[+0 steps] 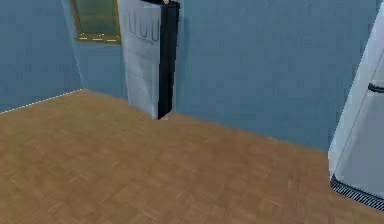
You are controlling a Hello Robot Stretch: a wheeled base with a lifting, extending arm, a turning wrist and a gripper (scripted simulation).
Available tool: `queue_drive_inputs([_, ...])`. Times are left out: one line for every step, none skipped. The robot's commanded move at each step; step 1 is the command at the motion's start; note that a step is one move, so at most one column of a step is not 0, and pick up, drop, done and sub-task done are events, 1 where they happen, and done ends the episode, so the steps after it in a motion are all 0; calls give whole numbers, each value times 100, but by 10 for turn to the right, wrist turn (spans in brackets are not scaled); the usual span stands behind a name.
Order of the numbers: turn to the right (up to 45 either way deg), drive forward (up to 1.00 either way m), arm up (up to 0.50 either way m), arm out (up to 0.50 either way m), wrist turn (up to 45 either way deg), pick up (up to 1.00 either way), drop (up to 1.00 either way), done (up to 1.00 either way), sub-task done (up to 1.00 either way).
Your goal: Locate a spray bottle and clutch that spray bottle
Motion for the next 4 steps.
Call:
queue_drive_inputs([450, 0, 0, 0, 0, 0, 0, 0, 0])
queue_drive_inputs([450, 0, 0, 0, 0, 0, 0, 0, 0])
queue_drive_inputs([300, 0, 0, 0, 0, 0, 0, 0, 0])
queue_drive_inputs([0, 25, 0, 0, 0, 0, 0, 0, 0])
